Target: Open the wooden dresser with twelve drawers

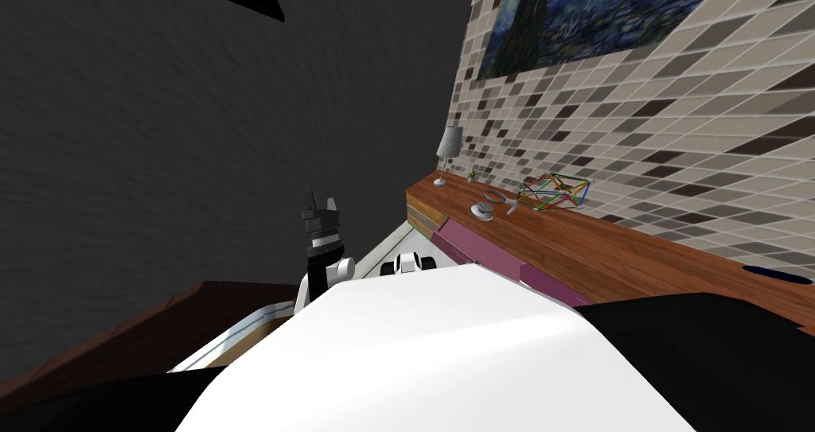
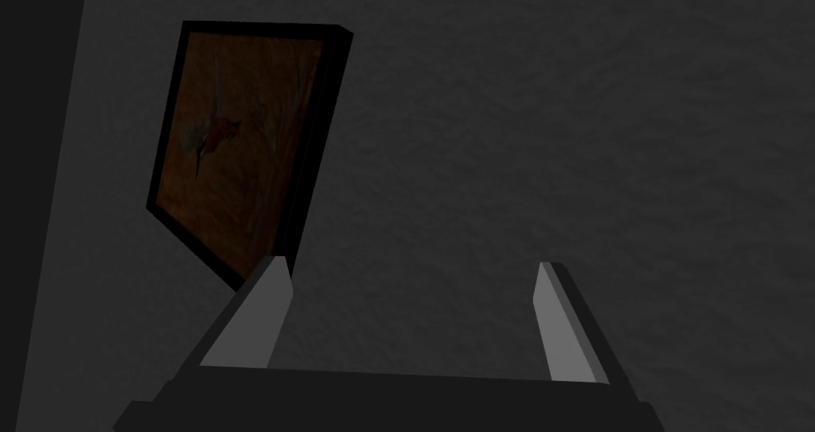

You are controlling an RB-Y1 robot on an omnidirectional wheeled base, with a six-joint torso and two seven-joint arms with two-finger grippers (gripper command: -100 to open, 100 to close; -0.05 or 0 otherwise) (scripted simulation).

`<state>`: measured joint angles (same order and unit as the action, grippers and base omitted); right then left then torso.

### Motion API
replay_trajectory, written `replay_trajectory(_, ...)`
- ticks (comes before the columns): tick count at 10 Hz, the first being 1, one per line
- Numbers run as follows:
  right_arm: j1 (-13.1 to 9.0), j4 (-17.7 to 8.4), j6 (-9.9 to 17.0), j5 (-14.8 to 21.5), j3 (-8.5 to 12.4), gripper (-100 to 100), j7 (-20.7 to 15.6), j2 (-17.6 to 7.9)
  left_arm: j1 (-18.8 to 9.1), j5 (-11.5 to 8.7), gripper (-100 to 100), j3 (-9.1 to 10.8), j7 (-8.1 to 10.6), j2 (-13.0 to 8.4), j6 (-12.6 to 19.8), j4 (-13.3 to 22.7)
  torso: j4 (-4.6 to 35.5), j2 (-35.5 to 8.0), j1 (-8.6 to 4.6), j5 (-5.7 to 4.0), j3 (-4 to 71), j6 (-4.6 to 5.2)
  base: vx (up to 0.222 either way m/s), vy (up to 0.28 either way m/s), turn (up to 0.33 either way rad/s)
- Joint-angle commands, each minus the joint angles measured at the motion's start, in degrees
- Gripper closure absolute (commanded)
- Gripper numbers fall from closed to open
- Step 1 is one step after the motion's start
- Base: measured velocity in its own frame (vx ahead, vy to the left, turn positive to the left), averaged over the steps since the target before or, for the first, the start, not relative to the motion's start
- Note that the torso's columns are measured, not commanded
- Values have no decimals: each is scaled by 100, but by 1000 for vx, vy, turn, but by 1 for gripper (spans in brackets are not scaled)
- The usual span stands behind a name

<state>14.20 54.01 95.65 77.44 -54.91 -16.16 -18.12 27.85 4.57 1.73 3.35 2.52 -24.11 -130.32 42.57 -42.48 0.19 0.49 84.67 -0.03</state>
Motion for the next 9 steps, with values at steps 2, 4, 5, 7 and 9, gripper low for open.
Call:
replay_trajectory(2, 10, -11, 118, 102, -70, 100, 45, -6, 0, 0, 0, 0, 0, 1, 0, 0, -3, -17, 39, 6, -9, 11, -100, 164, -55)
replay_trajectory(4, 131, 180, 183, 158, -190, -100, -71, -3, -1, 0, 0, -1, 0, 1, 0, 0, -2, -19, 39, 9, -8, 9, -75, 96, -47)
replay_trajectory(5, 232, 351, 301, 221, -284, -100, -176, -20, 0, 0, 0, 0, 0, 0, 0, 0, -20, 24, -16, -27, 0, 4, 63, -61, -21)
replay_trajectory(7, 332, 562, 419, 283, -378, -100, -280, -38, 2, 0, 0, 2, 0, -2, 0, 0, -34, 53, -59, -54, 13, 1, 61, -71, -5)
replay_trajectory(9, 534, 945, 654, 408, -567, -100, -489, -74, 2, 0, 0, 2, 0, -2, 0, 0, -27, 19, -17, -45, -8, 4, 75, -75, -31)
